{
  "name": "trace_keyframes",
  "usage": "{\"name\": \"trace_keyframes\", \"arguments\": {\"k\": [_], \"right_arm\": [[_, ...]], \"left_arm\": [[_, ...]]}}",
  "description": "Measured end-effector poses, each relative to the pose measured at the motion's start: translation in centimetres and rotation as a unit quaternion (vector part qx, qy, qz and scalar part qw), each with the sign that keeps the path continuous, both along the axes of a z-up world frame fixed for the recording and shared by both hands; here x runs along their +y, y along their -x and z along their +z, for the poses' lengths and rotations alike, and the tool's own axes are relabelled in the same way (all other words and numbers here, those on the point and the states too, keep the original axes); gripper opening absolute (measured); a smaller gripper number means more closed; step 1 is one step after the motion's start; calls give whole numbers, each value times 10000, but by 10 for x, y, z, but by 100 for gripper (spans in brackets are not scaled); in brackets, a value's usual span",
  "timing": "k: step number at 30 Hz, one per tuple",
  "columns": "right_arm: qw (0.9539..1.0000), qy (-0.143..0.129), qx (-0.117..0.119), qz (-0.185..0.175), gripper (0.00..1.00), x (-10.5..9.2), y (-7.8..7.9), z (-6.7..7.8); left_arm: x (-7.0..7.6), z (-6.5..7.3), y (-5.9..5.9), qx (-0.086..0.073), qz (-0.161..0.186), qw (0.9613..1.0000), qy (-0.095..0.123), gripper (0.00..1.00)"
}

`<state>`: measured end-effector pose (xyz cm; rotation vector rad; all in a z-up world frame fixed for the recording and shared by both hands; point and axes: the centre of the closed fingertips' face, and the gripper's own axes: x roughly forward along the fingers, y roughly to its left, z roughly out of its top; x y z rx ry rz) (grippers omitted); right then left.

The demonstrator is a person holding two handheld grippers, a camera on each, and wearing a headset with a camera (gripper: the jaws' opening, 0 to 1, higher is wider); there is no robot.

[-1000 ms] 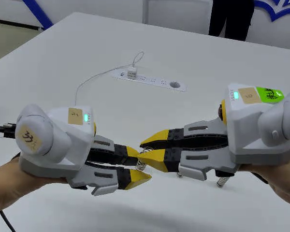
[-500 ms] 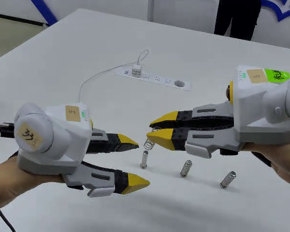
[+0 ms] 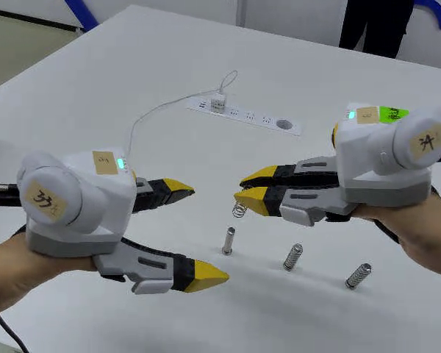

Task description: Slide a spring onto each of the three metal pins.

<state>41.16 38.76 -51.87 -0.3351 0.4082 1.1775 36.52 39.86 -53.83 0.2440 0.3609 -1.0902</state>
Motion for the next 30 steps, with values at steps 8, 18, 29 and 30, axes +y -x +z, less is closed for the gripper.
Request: {"name": "trace_keyframes", "arguments": {"k": [8, 18, 29, 30], "right_arm": [[9994, 229, 175, -173, 10, 3, -13, -29], [9977, 353, 443, -362, 10, 0, -17, -51], [9963, 342, 647, -455, 10, -3, -20, -68], [9962, 350, 649, -453, 10, -3, -20, -68]], "left_arm": [[4, -4, -5, 23, 166, 9999, -19, 94], [-1, -9, -6, 107, 180, 9998, 42, 100], [-2, -10, -7, 200, 160, 9996, 101, 97], [-2, -10, -7, 201, 162, 9996, 101, 97]]}}
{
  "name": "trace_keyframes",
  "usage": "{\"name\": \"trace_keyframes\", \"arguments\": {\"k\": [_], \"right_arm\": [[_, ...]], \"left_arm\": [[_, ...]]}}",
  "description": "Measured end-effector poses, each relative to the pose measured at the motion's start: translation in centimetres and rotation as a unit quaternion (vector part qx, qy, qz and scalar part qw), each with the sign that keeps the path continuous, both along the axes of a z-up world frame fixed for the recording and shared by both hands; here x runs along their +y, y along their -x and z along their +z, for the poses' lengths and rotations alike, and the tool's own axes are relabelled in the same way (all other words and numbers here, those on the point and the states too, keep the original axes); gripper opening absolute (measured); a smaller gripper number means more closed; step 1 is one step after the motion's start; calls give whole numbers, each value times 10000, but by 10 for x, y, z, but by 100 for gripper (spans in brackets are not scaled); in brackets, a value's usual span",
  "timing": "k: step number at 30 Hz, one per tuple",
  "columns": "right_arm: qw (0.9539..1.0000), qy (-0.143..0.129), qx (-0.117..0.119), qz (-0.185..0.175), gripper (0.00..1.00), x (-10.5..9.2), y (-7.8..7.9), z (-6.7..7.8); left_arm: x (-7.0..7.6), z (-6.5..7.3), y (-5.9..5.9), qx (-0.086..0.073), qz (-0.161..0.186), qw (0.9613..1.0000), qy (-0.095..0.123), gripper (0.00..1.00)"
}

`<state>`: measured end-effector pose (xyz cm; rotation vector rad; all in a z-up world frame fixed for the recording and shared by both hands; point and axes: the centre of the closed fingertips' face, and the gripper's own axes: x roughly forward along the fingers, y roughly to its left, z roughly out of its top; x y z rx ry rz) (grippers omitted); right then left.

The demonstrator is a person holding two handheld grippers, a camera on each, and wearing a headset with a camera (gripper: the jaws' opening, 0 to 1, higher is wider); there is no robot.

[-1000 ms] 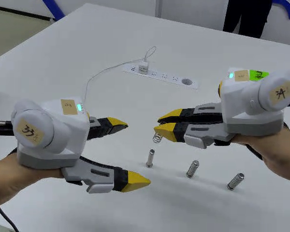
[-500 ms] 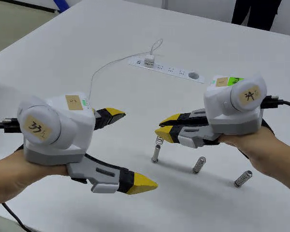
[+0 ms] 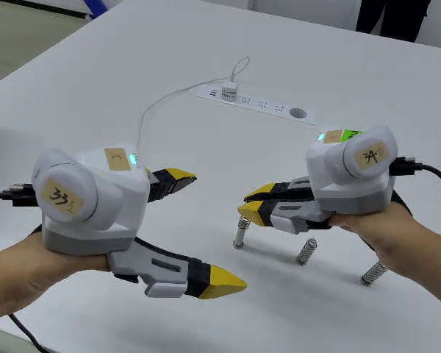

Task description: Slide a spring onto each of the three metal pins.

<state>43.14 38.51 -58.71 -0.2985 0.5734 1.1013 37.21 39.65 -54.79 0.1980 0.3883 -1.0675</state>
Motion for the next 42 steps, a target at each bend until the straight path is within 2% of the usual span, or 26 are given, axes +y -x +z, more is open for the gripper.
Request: {"name": "trace_keyframes", "arguments": {"k": [8, 14, 19, 26, 42], "right_arm": [[9998, 196, -41, 51, 10, 3, 2, -13], [9990, 411, -100, 115, 10, 6, 5, -26], [9986, 523, -54, 94, 11, 5, 5, -36], [9977, 662, -11, 128, 11, 4, 6, -47], [9979, 646, 29, 15, 11, 4, 5, -49]], "left_arm": [[-2, -1, 2, 43, -18, 10000, 49, 96], [-1, -3, 1, 53, -26, 10000, -14, 96], [3, -2, -2, 62, 43, 10000, 32, 95], [4, -3, -1, 83, 37, 10000, 9, 95], [4, -3, 0, 72, -5, 9999, -74, 94]]}}
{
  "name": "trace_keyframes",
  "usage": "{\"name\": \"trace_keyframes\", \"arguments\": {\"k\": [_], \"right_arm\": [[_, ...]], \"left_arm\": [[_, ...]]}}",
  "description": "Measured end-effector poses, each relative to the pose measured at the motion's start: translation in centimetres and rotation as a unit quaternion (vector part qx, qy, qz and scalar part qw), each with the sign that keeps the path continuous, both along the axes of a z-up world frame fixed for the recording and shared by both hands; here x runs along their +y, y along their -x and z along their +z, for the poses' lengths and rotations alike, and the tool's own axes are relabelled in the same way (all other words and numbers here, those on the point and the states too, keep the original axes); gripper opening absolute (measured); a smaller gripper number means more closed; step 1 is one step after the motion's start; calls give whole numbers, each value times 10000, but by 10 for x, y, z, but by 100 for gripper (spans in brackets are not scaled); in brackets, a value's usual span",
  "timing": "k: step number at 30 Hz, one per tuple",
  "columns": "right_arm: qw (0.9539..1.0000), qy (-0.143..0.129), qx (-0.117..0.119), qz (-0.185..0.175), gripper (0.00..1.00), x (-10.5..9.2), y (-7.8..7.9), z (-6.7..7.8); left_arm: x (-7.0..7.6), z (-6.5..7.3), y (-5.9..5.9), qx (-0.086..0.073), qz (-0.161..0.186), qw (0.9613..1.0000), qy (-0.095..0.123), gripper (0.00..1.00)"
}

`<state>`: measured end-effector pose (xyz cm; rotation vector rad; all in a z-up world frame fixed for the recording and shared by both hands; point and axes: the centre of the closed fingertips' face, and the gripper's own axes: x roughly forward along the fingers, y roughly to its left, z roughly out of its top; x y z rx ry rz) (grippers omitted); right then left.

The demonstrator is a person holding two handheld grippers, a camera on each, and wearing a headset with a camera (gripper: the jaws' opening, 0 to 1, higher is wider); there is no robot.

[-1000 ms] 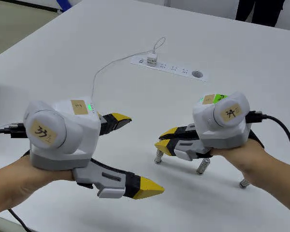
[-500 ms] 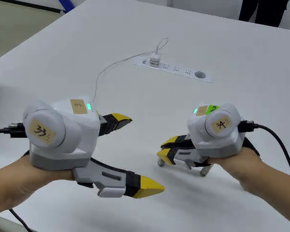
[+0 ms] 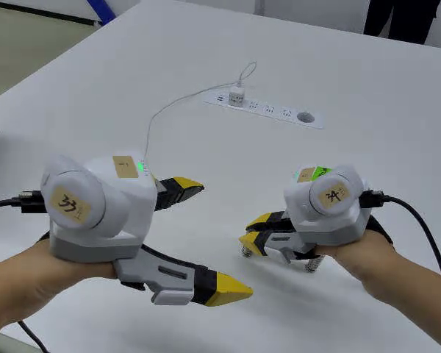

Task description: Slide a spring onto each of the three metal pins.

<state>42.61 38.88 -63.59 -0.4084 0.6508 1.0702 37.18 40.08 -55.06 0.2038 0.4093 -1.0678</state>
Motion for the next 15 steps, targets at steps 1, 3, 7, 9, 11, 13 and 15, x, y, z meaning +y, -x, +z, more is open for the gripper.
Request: {"name": "trace_keyframes", "arguments": {"k": [1, 3, 7, 9, 11, 13, 15], "right_arm": [[10000, 2, -3, -4, 11, 0, 0, 0], [10000, -25, 14, -35, 12, 0, 0, 1], [9999, -101, 35, -106, 16, -2, 0, 6], [9998, -151, -57, -150, 18, -3, -3, 12], [9995, -246, -55, -196, 19, -3, -4, 16], [9991, -334, -53, -254, 19, -4, -5, 22], [9987, -399, -48, -308, 19, -6, -6, 26]], "left_arm": [[0, 1, 0, 1, 7, 10000, 12, 94], [2, 2, 0, 4, 30, 10000, 44, 94], [3, 2, 0, 12, 53, 10000, 41, 94], [2, 4, 0, 9, 47, 10000, 63, 94], [1, 5, 0, 0, 42, 10000, 57, 93], [1, 6, 0, -10, 34, 10000, 39, 93], [0, 7, 1, -19, 25, 10000, 55, 93]]}}
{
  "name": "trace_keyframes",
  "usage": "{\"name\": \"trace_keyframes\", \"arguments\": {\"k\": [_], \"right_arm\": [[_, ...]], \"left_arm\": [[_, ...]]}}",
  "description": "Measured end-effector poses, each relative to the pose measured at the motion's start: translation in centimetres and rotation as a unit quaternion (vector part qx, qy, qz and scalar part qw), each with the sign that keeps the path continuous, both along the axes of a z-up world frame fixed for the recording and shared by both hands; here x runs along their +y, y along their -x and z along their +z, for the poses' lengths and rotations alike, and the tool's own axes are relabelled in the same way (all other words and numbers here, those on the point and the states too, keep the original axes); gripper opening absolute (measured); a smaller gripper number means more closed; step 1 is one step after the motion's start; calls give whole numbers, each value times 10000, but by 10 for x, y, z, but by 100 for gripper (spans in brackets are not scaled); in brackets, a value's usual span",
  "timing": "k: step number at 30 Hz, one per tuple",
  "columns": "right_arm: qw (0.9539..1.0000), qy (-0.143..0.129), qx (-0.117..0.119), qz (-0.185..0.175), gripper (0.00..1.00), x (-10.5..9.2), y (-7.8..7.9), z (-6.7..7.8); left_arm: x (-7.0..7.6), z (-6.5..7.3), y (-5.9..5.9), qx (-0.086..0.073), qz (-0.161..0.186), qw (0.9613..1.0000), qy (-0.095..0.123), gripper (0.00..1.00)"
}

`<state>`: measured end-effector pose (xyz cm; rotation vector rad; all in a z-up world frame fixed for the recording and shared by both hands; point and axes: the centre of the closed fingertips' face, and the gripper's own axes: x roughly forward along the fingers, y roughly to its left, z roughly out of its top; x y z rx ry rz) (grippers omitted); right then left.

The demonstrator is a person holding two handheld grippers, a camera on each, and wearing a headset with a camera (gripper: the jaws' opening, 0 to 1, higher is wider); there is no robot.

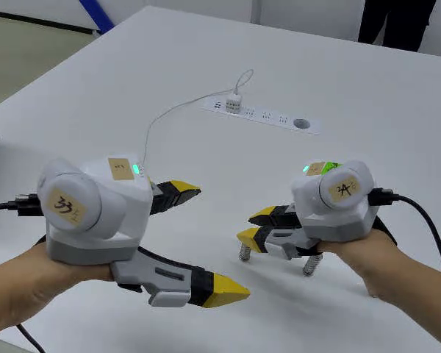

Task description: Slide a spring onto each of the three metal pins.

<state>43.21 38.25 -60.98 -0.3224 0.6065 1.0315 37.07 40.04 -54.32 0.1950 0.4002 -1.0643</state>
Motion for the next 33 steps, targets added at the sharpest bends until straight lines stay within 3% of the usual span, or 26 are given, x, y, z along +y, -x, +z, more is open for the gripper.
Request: {"name": "trace_keyframes", "arguments": {"k": [10, 16, 26, 33], "right_arm": [[9990, -296, -156, -295, 23, -17, 0, 30], [9978, -311, -443, -381, 27, -32, 3, 47], [9936, -647, -638, -674, 31, -65, 16, 79], [9910, -693, -783, -836, 36, -93, 29, 93]], "left_arm": [[-2, 10, 0, -97, 17, 9999, 20, 93], [-10, 23, 0, -192, 13, 9997, 156, 93], [-24, 36, 5, -352, -140, 9991, 171, 94], [-22, 37, 6, -408, -172, 9990, 99, 95]]}}
